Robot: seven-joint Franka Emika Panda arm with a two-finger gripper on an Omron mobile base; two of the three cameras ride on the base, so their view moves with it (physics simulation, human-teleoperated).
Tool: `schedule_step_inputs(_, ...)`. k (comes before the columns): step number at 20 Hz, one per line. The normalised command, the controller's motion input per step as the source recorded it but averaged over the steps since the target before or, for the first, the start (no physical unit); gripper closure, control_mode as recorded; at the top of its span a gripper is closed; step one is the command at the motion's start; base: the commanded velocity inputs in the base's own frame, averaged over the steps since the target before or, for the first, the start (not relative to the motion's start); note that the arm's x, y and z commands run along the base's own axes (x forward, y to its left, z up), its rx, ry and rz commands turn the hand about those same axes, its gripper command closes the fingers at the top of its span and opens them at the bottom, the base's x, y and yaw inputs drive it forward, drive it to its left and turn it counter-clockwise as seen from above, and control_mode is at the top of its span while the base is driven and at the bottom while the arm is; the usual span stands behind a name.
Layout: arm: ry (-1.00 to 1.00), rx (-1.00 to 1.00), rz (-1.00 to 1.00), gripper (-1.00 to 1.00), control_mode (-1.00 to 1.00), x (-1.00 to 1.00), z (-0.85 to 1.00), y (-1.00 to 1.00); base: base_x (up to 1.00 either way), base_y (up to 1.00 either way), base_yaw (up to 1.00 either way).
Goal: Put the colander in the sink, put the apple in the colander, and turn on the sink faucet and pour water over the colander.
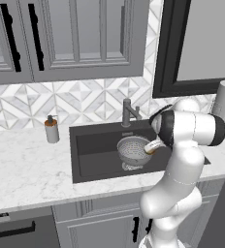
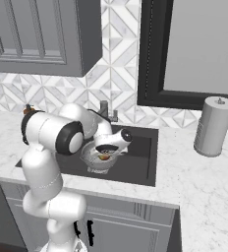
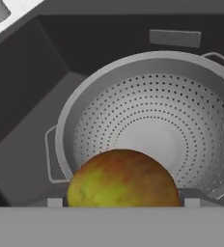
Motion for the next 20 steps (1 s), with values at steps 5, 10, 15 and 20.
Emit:
schedule_step_inputs(5, -0.04, 0.00, 0.00, 1.00, -1.00, 0.02, -0.19, 0.09, 0.00, 0.00, 0.00)
schedule_step_inputs(10, -0.02, 0.00, 0.00, 1.00, -1.00, 0.08, -0.19, 0.15, 0.00, 0.00, 0.00)
schedule_step_inputs(15, 0.00, 0.00, 0.00, 1.00, -1.00, 0.08, -0.22, 0.19, 0.00, 0.00, 0.00)
schedule_step_inputs(20, 0.00, 0.00, 0.00, -1.00, -1.00, 0.04, -0.16, 0.11, 0.00, 0.00, 0.00)
